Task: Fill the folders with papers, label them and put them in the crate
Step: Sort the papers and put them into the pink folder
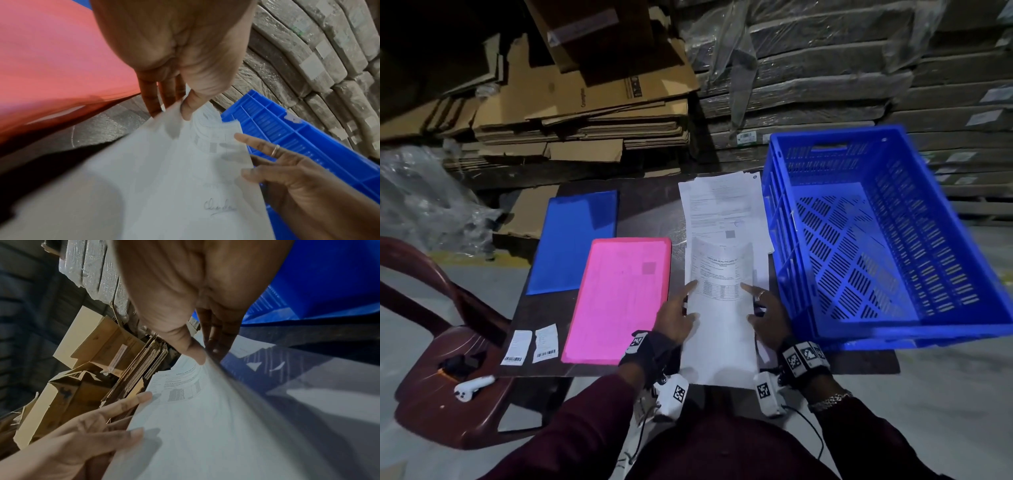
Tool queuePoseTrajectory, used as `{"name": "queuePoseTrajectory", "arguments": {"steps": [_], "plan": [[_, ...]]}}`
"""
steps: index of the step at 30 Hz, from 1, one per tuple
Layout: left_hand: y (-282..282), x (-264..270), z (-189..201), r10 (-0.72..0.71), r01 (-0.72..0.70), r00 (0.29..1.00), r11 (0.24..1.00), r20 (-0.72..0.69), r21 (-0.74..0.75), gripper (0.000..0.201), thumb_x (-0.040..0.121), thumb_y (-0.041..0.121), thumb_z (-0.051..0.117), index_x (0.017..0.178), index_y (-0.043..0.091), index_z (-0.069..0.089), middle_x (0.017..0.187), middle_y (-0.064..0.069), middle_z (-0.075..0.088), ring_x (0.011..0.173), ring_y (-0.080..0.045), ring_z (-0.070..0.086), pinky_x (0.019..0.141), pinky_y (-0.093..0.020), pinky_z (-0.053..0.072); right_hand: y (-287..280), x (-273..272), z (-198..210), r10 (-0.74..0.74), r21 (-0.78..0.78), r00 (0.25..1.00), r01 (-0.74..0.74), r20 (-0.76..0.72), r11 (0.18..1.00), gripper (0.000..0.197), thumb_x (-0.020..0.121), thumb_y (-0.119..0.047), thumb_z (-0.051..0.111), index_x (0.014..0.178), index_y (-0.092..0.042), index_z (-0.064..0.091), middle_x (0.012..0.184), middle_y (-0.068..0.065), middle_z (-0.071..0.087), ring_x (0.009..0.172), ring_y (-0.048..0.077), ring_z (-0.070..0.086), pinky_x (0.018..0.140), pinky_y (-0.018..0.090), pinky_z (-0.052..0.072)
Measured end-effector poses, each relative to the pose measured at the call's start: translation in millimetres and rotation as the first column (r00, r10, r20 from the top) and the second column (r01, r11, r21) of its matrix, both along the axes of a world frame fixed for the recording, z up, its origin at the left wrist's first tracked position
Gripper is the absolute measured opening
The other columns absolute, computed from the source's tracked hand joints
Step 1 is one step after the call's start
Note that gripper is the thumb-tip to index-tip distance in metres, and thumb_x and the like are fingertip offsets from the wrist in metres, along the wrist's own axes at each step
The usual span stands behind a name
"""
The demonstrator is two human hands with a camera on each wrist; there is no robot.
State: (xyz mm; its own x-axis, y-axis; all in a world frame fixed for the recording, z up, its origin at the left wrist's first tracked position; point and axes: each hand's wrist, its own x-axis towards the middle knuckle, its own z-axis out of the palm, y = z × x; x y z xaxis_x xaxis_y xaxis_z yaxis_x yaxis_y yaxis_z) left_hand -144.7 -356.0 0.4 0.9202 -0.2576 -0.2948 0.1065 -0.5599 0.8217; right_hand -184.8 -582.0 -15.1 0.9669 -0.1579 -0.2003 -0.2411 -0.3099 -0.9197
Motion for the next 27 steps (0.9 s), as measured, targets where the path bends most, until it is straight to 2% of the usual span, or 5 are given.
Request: {"name": "queuePoseTrajectory", "arguments": {"steps": [5,10,15,23,27], "plan": [[16,1,-1,0.07,-0.07,0.998,0.996,-0.008,-0.046,0.081,0.078,-0.007,0.062,0.146,0.031,0.04,0.138,0.008,0.057,0.113,-0.004,0.06,0.099,-0.03,0.05,-1,1,6,-0.01,0.046,1.0,0.008,0.028,0.999,0.07,0.079,0.018,0.047,0.13,-0.027,0.062,0.119,0.025,0.063,0.06,0.025,0.055,0.046,0.025,0.046],[18,1,5,0.189,-0.19,0.982,0.96,-0.024,-0.207,0.097,0.075,-0.013,0.069,0.151,0.032,0.026,0.136,0.012,0.052,0.123,-0.005,0.051,0.096,-0.017,0.047,5,1,24,-0.101,0.179,0.976,0.067,0.193,0.982,0.06,0.082,0.022,0.046,0.121,-0.017,0.07,0.07,-0.001,0.072,0.04,0.006,0.032,0.04,0.019,0.029],[16,5,20,0.244,-0.234,0.97,0.931,0.001,-0.278,0.107,0.076,-0.006,0.074,0.15,0.046,0.017,0.133,0.004,0.056,0.114,-0.017,0.058,0.093,-0.03,0.051,5,3,35,-0.195,0.301,0.952,0.119,0.237,0.946,0.058,0.08,0.026,0.051,0.118,-0.015,0.069,0.046,-0.017,0.04,0.042,0.006,0.023,0.042,0.017,0.024],[21,14,62,0.11,-0.035,0.973,0.939,0.202,-0.343,0.038,0.091,-0.011,0.054,0.12,0.009,0.068,0.123,-0.007,0.068,0.117,-0.025,0.058,0.108,-0.052,0.035,1,8,57,-0.222,0.294,0.934,0.137,0.281,0.946,0.058,0.082,0.024,0.049,0.125,-0.013,0.065,0.056,-0.022,0.049,0.05,0.001,0.033,0.051,0.014,0.032],[21,14,80,0.15,-0.05,0.962,0.918,0.23,-0.392,0.029,0.091,-0.011,0.054,0.104,0.006,0.074,0.107,-0.004,0.073,0.105,-0.019,0.066,0.098,-0.037,0.049,2,9,62,-0.146,0.247,0.927,0.061,0.346,0.967,0.062,0.08,0.02,0.05,0.125,-0.019,0.067,0.059,-0.017,0.047,0.05,0.007,0.03,0.051,0.017,0.029]]}}
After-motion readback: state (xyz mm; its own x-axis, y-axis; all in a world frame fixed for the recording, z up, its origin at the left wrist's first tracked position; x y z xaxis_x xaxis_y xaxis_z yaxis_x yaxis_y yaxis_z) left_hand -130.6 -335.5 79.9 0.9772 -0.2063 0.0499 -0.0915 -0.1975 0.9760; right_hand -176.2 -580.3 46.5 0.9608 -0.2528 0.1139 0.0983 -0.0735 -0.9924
